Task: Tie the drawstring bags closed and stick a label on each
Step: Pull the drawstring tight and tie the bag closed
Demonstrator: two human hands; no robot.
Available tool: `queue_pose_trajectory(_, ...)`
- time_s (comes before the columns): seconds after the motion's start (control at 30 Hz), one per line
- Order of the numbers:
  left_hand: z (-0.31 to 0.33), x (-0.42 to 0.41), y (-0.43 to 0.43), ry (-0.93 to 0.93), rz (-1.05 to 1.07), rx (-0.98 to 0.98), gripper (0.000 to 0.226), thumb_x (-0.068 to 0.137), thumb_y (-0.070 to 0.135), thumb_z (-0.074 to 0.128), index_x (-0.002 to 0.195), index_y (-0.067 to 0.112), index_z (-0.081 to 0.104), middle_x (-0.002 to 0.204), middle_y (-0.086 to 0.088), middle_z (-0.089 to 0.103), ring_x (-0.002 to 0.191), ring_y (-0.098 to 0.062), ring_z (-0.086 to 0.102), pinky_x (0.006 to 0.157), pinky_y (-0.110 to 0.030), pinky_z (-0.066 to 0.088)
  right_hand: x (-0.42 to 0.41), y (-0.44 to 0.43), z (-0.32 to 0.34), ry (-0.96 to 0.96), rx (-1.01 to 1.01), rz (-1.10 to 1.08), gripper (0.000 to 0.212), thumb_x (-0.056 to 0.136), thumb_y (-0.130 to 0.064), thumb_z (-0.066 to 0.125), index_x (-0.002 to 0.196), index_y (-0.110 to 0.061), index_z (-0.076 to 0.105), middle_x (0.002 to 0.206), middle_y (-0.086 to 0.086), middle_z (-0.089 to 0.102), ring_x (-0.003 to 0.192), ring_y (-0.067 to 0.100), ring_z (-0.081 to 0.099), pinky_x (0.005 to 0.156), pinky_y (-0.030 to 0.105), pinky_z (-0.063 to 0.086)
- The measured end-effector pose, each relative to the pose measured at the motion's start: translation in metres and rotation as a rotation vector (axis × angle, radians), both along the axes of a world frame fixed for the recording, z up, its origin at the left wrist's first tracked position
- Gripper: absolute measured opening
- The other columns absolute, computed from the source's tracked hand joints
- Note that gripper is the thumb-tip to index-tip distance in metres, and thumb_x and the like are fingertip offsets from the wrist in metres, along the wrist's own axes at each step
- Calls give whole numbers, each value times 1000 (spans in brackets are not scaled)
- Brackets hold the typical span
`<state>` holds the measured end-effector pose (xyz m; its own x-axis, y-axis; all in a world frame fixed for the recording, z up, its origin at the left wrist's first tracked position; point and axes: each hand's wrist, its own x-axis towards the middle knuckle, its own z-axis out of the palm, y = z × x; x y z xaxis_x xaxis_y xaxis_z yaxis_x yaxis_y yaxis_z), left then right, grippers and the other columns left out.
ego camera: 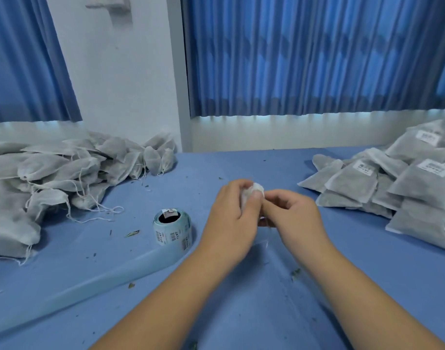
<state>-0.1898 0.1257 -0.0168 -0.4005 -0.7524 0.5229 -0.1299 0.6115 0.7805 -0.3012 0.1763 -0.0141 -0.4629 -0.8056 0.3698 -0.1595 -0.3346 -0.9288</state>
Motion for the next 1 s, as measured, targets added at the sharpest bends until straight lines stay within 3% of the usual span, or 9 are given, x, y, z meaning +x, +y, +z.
queue_pose_trajectory(0.1,-4,2,-1,-65,7,-47,28,101,35,47,129,32,49,117,6,59,104,-3,56,87,-7,40,5,5,4,44,-1,91,23,87,2,59,83,-11,77,75,4,75,68,13,70,61,22,55)
queue_pose_trajectory(0.23,6,16,-4,-143,6,-149,26,101,26,48,126,28,57,104,10,61,87,4,51,77,-1,34,-4,14,13,134,107,189,15,89,-11,65,79,-13,75,65,2,67,48,9,54,45,17,42)
queue_pose_trajectory(0.3,13,24,-3,-238,21,-238,29,101,23,49,128,26,58,107,9,60,90,3,47,79,-4,34,-9,17,15,183,178,204,15,88,-18,68,73,-18,74,64,1,65,45,8,42,42,15,33)
queue_pose_trajectory(0.37,18,32,-1,-341,60,-315,32,99,20,47,129,26,57,109,6,59,97,-6,50,86,-20,39,-12,19,16,203,213,208,15,86,-21,70,71,-18,72,57,-2,59,44,9,36,41,15,30)
queue_pose_trajectory(0.43,21,39,2,-447,95,-334,29,96,18,46,120,26,60,103,7,57,96,-12,52,84,-29,42,-15,21,18,220,233,214,14,85,-19,70,72,-16,73,51,-5,48,44,10,33,41,15,28)
queue_pose_trajectory(0.57,24,44,11,-524,114,-298,14,89,13,50,90,24,59,83,12,49,84,-13,50,70,-28,39,-19,25,18,241,266,296,12,82,-14,71,70,-16,72,48,-3,32,46,13,24,42,17,23)
queue_pose_trajectory(0.7,16,40,19,-495,-9,-137,21,84,11,48,71,26,56,78,8,64,65,-10,52,56,-25,41,-15,27,18,228,259,374,9,71,-20,66,67,-13,71,47,-3,32,46,13,23,42,18,22)
queue_pose_trajectory(0.8,5,43,22,-428,-186,95,18,82,15,48,75,27,60,78,16,71,58,-5,53,51,-16,40,-14,28,16,278,257,360,10,74,-17,66,65,-14,70,47,-5,40,45,11,26,43,18,24)
queue_pose_trajectory(1.0,-1,45,27,-87,-210,359,20,81,31,57,63,32,67,61,6,66,55,-9,57,48,-15,37,-11,26,14,320,176,234,21,84,-10,70,66,-20,73,49,-8,38,44,4,30,44,13,28)
